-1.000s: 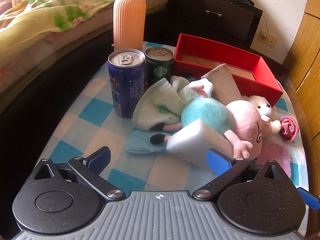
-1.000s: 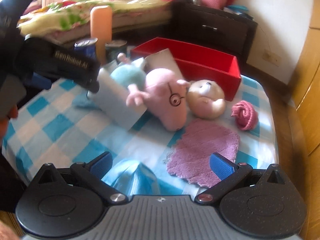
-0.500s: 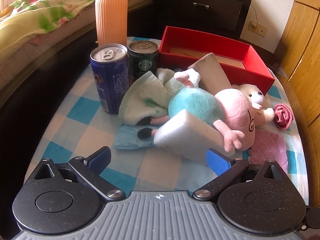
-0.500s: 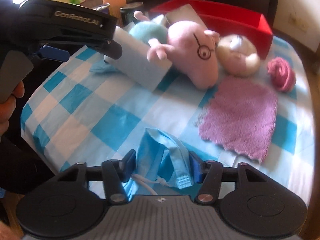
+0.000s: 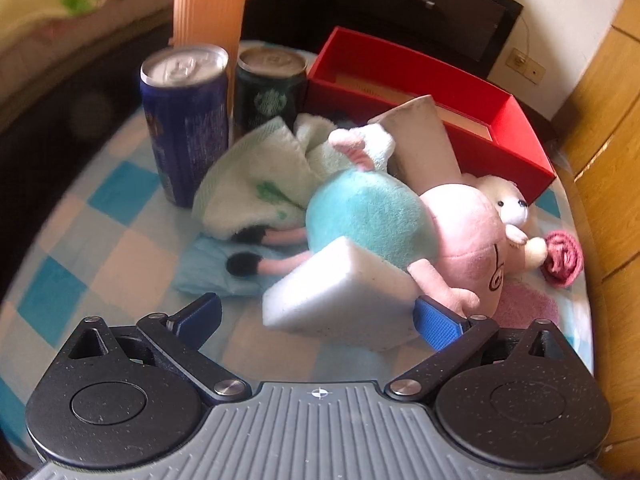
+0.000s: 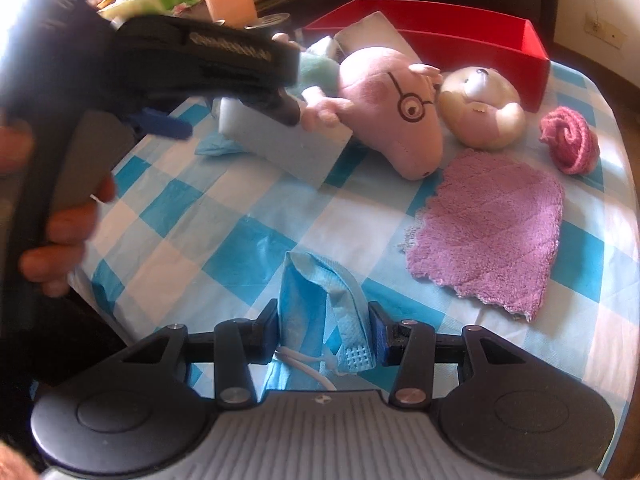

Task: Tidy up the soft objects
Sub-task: 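Grasp the white sponge with the left gripper while the right gripper holds the mask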

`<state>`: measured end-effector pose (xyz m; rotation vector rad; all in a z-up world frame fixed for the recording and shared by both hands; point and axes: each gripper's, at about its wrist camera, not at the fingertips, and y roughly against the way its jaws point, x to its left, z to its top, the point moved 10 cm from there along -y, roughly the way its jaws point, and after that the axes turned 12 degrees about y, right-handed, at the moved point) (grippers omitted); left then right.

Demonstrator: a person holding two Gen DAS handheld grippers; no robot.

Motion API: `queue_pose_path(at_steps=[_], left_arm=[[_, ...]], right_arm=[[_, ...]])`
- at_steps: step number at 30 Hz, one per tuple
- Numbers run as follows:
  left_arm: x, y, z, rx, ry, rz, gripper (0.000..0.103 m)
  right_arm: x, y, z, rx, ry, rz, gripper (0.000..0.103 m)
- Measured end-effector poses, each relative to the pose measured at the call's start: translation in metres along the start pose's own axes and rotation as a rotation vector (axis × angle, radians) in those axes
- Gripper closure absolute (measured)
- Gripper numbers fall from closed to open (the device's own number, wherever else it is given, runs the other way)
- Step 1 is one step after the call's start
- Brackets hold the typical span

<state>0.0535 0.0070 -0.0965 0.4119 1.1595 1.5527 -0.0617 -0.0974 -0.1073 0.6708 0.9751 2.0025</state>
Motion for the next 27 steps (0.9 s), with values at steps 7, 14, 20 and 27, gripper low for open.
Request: queue_pose_path(at_steps=[7, 14, 20, 27], left_arm=[[0.026, -0.005, 0.0, 0.1, 0.319, -0.147, 0.028], [0.03, 0.007, 0.005, 0.106, 0.358, -0.213, 0.059], [0.034, 0.006, 0.012, 0.092, 0.391, -0.232, 0.023], [0.049, -0.013, 0.014, 0.118, 0.507, -0.18, 0.018]], right_arm=[[0.0, 0.003, 0.001, -0.009, -0.015, 0.025, 0.08], [-0.002, 0.002, 0.0, -0.002, -0.046, 0.054, 0.08], [-0.001, -0.001, -0.004, 0.014, -0.04, 0.051, 0.08], [0.001, -0.003, -0.002, 0.01, -0.025, 0.059, 0.08]])
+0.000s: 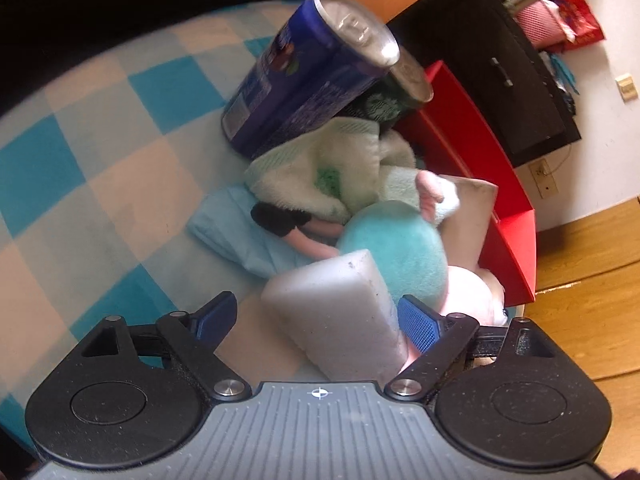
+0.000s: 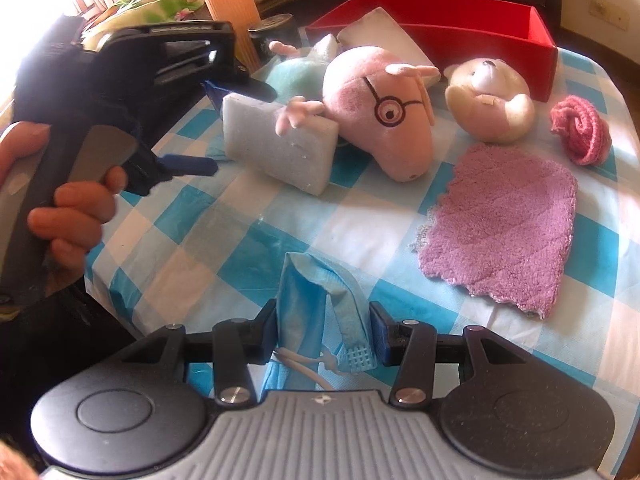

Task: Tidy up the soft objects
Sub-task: 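Grasp the white sponge with the left gripper while the right gripper holds the mask, then carry the sponge and the mask over the red box with both grippers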

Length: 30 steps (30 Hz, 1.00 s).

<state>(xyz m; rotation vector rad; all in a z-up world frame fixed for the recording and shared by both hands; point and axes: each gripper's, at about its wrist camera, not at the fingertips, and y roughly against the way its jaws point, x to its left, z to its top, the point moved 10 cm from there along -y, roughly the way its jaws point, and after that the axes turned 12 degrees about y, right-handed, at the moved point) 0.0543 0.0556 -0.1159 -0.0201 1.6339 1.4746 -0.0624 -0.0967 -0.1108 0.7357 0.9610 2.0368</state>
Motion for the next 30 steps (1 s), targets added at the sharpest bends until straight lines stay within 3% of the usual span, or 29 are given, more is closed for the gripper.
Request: queue_pose_path(at_steps=[2, 5, 9, 14, 22, 30], left_arm=[[-0.003, -0.003, -0.001, -0.013, 0.014, -0.003, 0.021], [-0.012, 0.001, -0.001, -0.035, -0.013, -0.011, 0.039], [-0.012, 0.005, -0.001, -0.035, -0.01, -0.024, 0.045], [-0.012, 0.024, 0.001, -0.034, -0.01, -0.058, 0.047], [-0.018, 0.071, 0.009, -0.157, -0.09, -0.055, 0.047], [-0.04, 0.082, 0.001, -0.174, -0.158, -0.05, 0.046]], right_arm=[[0.001, -0.001, 0.0, 0.001, 0.007, 0.001, 0.08], [0.002, 0.002, 0.001, -0.01, 0.022, -0.007, 0.08], [-0.002, 0.004, 0.0, -0.017, 0.007, -0.012, 0.08], [0.001, 0.007, 0.003, -0.035, 0.011, -0.012, 0.08], [0.005, 0.018, 0.016, -0.084, 0.012, -0.01, 0.08], [-0.011, 0.047, 0.046, -0.192, 0.015, -0.092, 0.08]])
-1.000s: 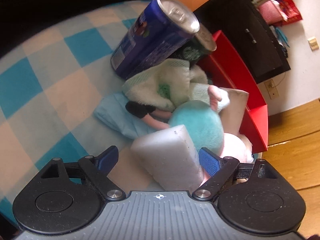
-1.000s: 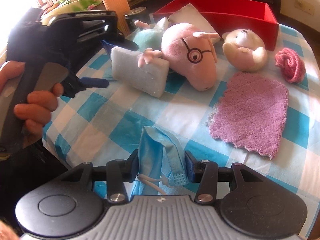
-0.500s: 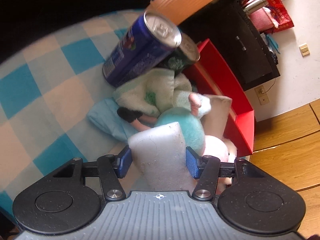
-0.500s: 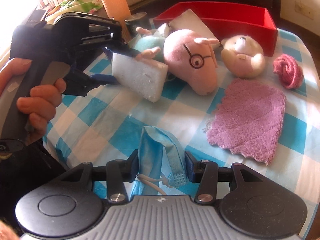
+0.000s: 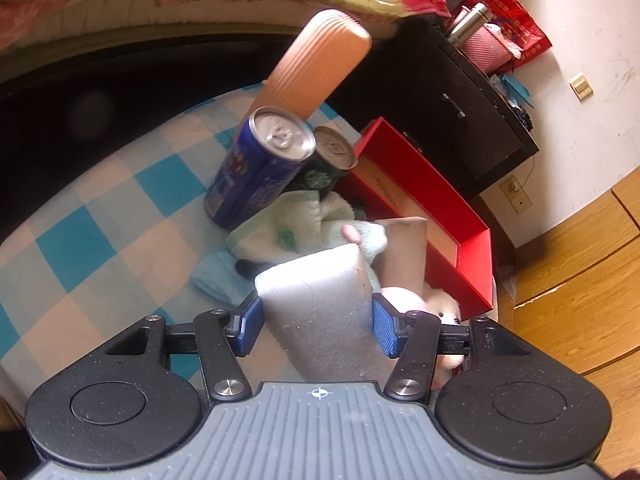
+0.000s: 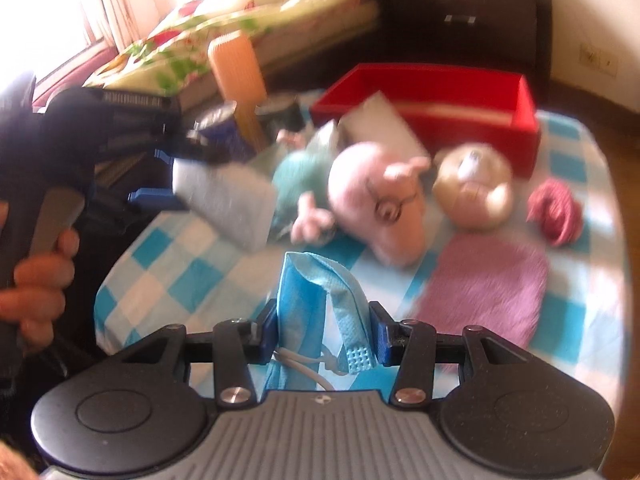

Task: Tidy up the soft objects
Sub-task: 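Carry the sponge and the mask over the red box with both grippers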

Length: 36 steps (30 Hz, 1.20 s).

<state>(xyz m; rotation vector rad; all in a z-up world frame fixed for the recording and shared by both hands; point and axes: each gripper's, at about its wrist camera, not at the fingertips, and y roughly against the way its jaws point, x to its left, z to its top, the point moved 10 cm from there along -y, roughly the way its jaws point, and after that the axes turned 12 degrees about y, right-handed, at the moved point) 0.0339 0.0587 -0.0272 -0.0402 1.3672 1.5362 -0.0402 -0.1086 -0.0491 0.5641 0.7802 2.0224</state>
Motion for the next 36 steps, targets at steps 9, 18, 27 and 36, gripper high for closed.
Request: queue_pose_path(at_steps=[9, 18, 27, 36], left_arm=[[-0.051, 0.003, 0.005, -0.09, -0.13, -0.043, 0.046], [-0.088, -0.002, 0.011, -0.177, -0.269, -0.019, 0.046], [-0.121, -0.017, 0.017, -0.229, -0.353, -0.01, 0.045], [-0.146, -0.039, 0.035, -0.266, -0.391, 0.004, 0.044]], right_arm=[[-0.052, 0.022, 0.062, -0.138, -0.052, -0.145, 0.08], [-0.087, 0.03, 0.11, -0.232, -0.054, -0.254, 0.08], [-0.113, 0.032, 0.136, -0.271, -0.049, -0.33, 0.08], [-0.127, 0.013, 0.159, -0.262, -0.023, -0.365, 0.08]])
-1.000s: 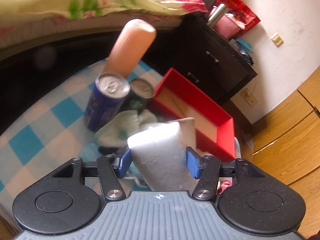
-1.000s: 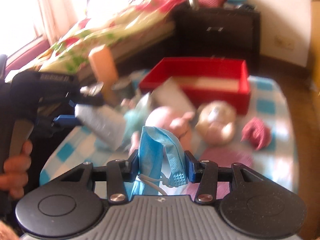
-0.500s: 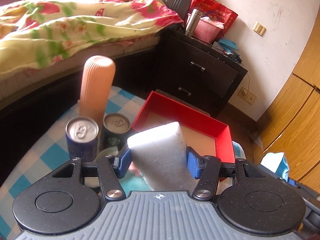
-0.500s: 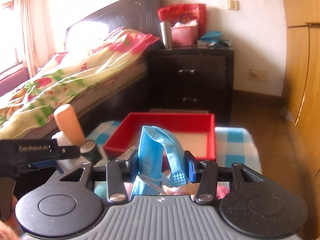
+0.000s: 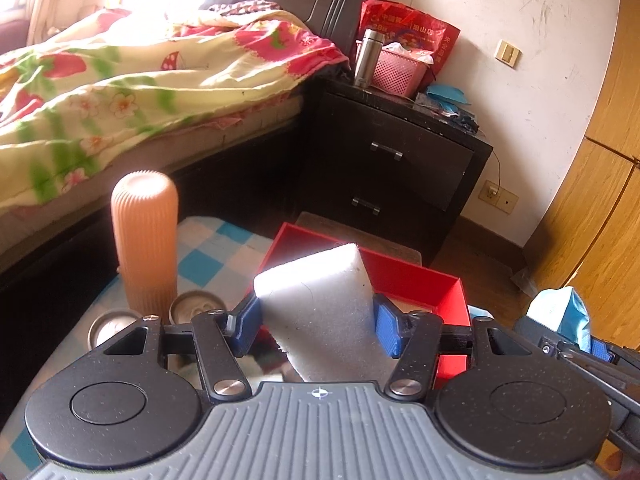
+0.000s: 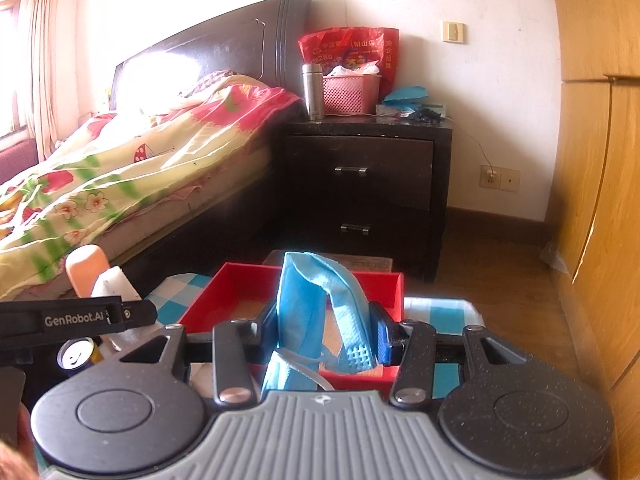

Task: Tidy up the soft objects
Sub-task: 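Carry the sponge and the mask over the red box with both grippers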

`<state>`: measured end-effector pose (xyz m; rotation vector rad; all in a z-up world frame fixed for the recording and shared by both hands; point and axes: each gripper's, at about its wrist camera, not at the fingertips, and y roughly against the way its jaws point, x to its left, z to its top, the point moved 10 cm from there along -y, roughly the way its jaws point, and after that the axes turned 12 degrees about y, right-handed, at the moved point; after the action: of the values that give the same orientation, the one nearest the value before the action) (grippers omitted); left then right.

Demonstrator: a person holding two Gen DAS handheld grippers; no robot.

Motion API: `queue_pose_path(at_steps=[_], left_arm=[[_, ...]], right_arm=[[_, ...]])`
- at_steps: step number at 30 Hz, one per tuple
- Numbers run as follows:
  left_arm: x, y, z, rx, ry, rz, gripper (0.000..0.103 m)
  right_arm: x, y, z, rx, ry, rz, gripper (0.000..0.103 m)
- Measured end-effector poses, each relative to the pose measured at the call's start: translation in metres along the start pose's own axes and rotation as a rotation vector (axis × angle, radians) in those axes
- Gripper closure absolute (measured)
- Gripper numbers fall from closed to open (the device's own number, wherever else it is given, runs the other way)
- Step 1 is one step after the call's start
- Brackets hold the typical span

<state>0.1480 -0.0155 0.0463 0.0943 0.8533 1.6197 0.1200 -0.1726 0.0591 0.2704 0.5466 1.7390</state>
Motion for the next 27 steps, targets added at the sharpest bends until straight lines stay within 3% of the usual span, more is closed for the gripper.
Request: queue_pose_path(at_steps=[17, 27], left_arm=[[-0.002, -0.072, 0.017, 0.002, -0.063, 0.107, 0.044], [-0.001, -0.116, 0.011, 0.073, -0.096, 0.161, 0.043]], right_arm=[[-0.02, -0.086, 0.014, 0.102, 0.025, -0.049, 0.08], [-0.023, -0.128, 0.011, 0.179, -0.01, -0.016, 0.08]])
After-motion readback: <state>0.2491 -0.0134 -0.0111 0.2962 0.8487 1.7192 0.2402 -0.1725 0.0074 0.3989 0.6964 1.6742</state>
